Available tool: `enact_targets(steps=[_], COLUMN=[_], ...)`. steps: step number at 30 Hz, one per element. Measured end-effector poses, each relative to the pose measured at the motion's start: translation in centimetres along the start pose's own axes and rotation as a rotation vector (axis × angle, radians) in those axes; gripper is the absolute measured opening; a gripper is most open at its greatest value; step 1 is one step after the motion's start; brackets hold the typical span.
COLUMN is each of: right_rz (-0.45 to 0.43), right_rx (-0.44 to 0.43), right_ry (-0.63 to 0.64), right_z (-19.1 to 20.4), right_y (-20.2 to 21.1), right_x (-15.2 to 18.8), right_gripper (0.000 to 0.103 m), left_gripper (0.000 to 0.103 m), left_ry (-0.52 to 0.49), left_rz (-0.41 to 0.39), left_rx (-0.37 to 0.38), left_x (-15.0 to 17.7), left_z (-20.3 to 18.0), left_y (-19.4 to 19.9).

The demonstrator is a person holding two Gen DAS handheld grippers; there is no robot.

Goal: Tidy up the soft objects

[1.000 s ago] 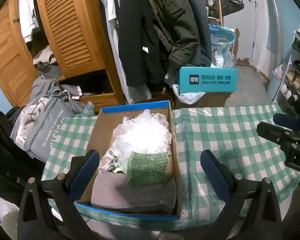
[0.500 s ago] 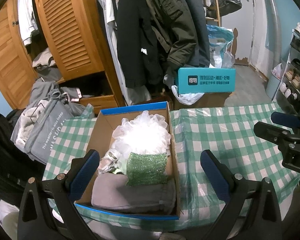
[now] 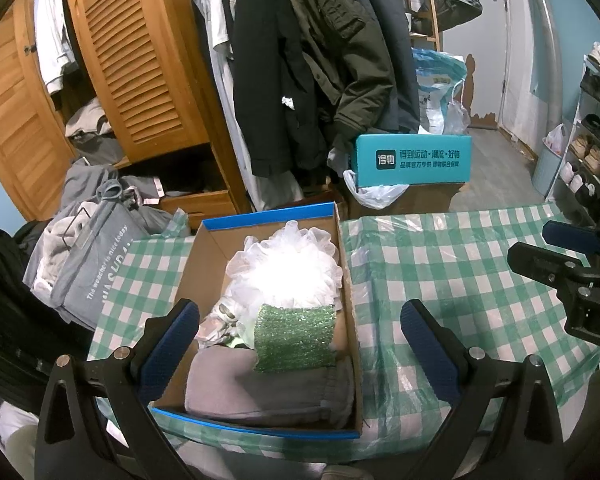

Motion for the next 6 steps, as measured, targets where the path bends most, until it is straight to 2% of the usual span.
enact_targets(steps=[6], right_rz=[0.000], right_rx=[0.004], right_ry=[-0.001], right_z=[-0.06], right_y=[0.02], right_x=[-0.01], right_gripper=[0.063], left_gripper=[0.102], left_ry=[-0.001], left_rz=[0.000], left_rx=[0.004], left_x=[-0.08], left_z=[0.11], left_y=[0.24])
Point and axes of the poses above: each gripper's, at about its wrist camera, not at the fingertips, and y roughly against the way its jaws point, z to its left, x to its underside, the point moved 1 cm from there along -y, roughly the way its jaws point, and after that the axes turned 13 degrees about x, right-handed, at the moved point
